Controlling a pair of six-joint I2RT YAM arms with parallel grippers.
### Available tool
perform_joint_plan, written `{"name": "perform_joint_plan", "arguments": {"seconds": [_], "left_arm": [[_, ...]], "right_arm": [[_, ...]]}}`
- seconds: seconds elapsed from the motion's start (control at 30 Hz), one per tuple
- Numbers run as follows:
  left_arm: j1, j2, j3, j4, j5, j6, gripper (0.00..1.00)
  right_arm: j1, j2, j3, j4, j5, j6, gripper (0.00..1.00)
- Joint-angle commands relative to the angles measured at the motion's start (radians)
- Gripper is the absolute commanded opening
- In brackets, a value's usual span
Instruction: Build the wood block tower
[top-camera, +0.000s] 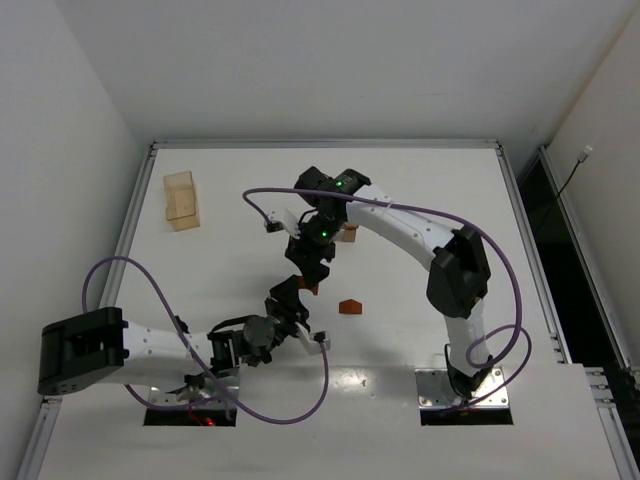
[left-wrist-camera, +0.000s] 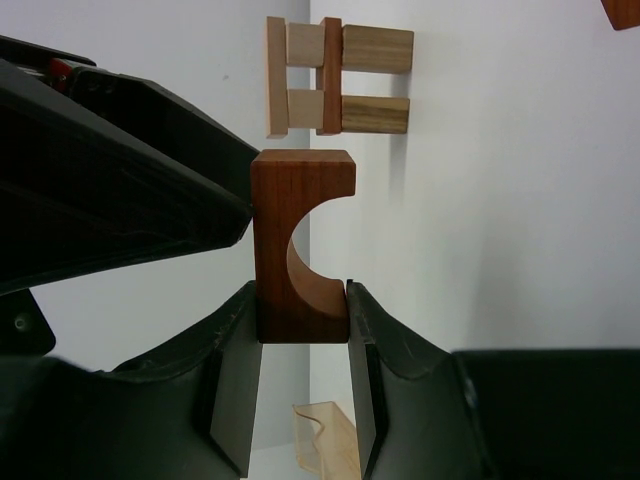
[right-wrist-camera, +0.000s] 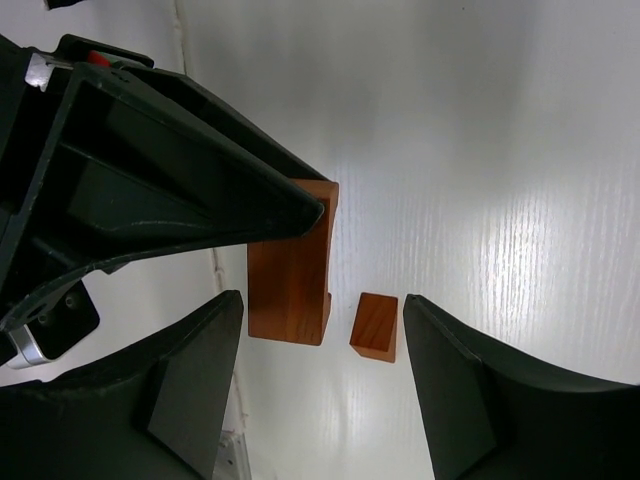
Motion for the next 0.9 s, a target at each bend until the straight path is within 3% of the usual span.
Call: {"name": "perform_joint_plan", "arguments": {"seconds": [0.0, 0.23, 0.7, 0.87], "left_arm": [[0.011, 0.01, 0.031, 0.059, -0.007, -0.003, 0.0], [0.011, 0.01, 0.04, 0.059, -0.007, -0.003, 0.0], [0.031, 0.019, 0.049, 0.059, -0.007, -0.012, 0.0], [0.031, 0.019, 0.049, 0.05, -0.007, -0.012, 0.0]], "right_arm": [[0.004, -0.009, 0.036, -0.005, -0.008, 0.016, 0.62], [0.004, -0.009, 0.036, -0.014, -0.017, 0.016, 0.54], [0.044, 0.009, 0.027, -0.045, -0.008, -0.015, 0.51], [0.044, 0.009, 0.027, -0.045, -0.008, -0.015, 0.37]]}}
